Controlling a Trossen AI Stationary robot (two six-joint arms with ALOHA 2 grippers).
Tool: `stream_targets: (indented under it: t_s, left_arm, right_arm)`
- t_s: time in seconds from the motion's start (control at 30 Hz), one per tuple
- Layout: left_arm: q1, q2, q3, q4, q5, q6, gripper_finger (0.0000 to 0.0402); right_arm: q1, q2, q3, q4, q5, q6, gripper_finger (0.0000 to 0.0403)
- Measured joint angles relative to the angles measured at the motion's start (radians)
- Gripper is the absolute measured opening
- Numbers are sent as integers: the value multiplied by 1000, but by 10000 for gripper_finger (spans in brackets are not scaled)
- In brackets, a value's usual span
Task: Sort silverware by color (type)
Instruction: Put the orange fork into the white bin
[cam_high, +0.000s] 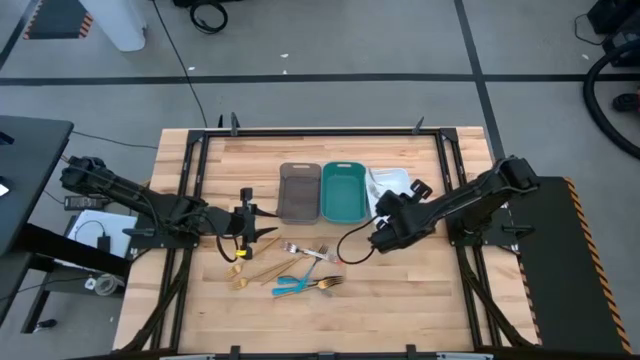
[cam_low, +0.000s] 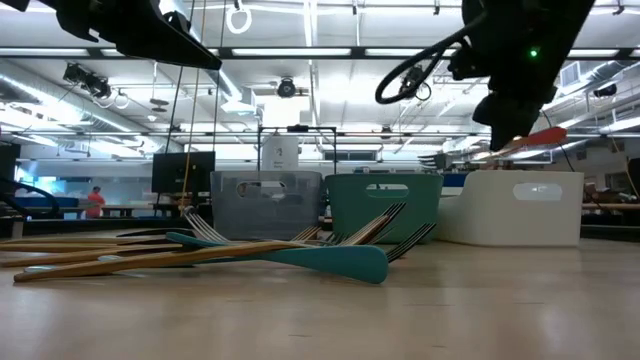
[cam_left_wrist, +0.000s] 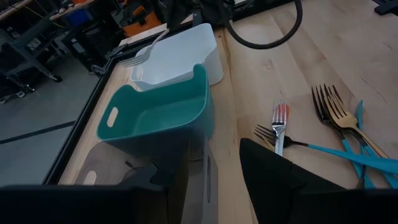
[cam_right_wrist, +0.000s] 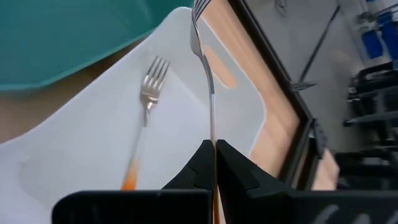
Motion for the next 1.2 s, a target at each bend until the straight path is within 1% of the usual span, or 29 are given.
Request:
stream_targets:
  t_s: [0.2, 0.33, 0.5, 0.63, 1.03, 1.2]
  left_arm:
    - [0, 0, 0, 0, 0, -1, 151]
    - [0, 0, 0, 0, 0, -1, 151]
    - [0, 0, 0, 0, 0, -1, 151]
    - [0, 0, 0, 0, 0, -1, 151]
    - [0, 0, 0, 0, 0, -2, 151]
    - [0, 0, 0, 0, 0, -4, 151]
  right_arm:
    - [-3, -56, -100, 125, -24, -12, 12]
    - [-3, -84, -150, 187, -28, 9, 12]
    - [-3, -94, -193, 241, -27, 35, 12]
    - [-3, -94, -227, 318, -24, 32, 12]
    - [-3, -94, -300, 418, -28, 58, 12]
    - [-3, -94, -304, 425, -31, 59, 12]
